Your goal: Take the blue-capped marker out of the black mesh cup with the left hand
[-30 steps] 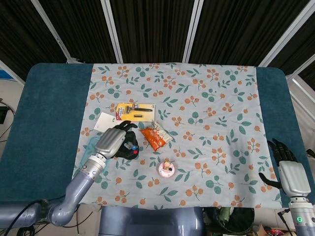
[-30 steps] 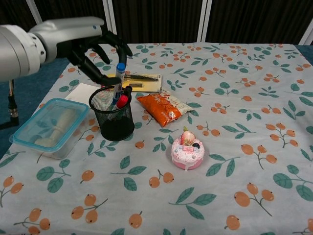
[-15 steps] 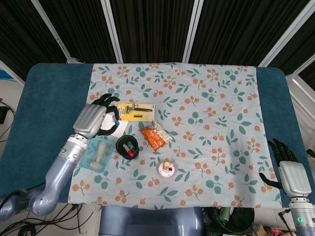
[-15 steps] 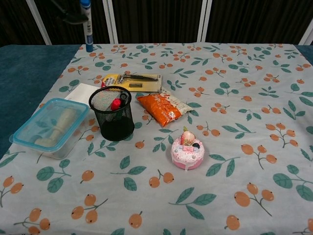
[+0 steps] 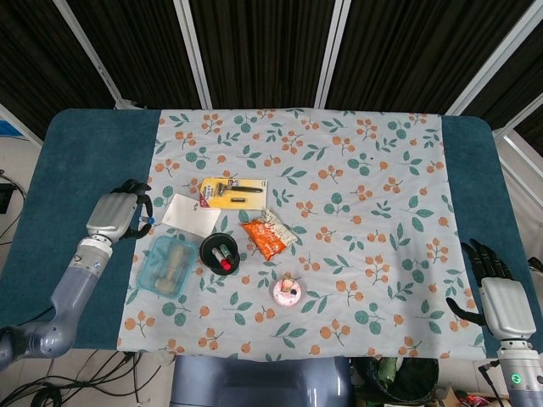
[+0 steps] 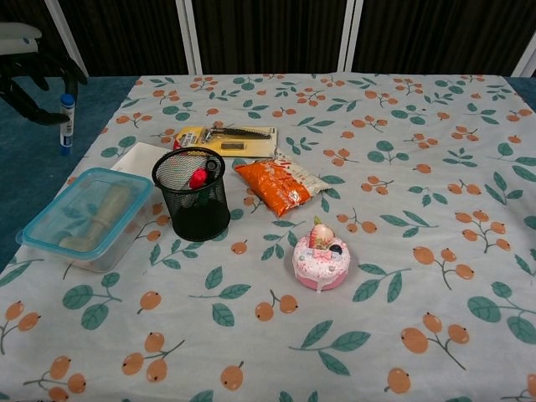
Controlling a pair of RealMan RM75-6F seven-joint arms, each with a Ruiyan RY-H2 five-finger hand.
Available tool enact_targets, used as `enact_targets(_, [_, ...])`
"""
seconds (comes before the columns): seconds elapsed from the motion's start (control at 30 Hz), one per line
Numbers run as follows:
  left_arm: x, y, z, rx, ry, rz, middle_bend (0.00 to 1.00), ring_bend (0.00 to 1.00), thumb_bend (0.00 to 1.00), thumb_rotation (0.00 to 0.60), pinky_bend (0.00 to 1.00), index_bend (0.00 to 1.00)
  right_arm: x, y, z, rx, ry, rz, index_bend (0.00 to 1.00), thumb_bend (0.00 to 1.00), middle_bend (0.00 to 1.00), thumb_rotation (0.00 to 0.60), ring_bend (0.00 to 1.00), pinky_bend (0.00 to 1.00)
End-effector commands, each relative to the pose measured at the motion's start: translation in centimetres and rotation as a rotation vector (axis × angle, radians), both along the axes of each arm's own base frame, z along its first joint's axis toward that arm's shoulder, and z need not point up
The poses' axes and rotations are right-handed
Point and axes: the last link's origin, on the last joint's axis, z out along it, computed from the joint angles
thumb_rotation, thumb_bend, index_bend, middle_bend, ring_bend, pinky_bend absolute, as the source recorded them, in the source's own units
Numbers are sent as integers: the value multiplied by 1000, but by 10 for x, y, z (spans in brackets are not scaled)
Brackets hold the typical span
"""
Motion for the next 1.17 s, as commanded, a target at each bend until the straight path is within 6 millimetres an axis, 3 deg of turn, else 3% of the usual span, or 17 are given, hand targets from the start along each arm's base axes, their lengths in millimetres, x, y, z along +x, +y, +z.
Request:
enact_targets(0.03, [-4,0,-5,-3,3,8,185,80,362,600,238,503,0,0,0,0,-1,0,0,324,0,600,0,157])
enact_targets(0.2, [-3,0,-6,12,1,-1,141,70,246,600,184,356,0,0,0,1,-4,-2,0,324,0,600,0,157])
enact_targets(0.3, [-3,0,-4,33,-31,10,120,69,225,600,179,267,-1,0,1,2,-6,-3,0,324,0,600,0,157])
enact_targets(0.47, [-11,-9,6,69,-66,19,116,69,225,600,176,201,-1,0,0,5,-6,-3,0,324,0,600,0,157])
enact_targets(0.63, [-25,-37,21,94,-61,-11,67,22,216,600,131,125,-1,0,0,4,0,-2,0,323,0,600,0,157])
enact_targets(0.77, [-45,-69,32,123,23,-46,0,0,143,600,3,0,-1,0,0,2,2,0,0,324,0,600,0,157])
enact_targets(1.0, [-84,-128,40,205,88,-39,0,0,70,600,0,0,0,1,0,2,-1,3,0,324,0,600,0,157])
enact_targets(1.17, [-89,-140,44,223,113,-59,0,0,67,600,0,0,0,1,0,5,1,4,0,324,0,600,0,157])
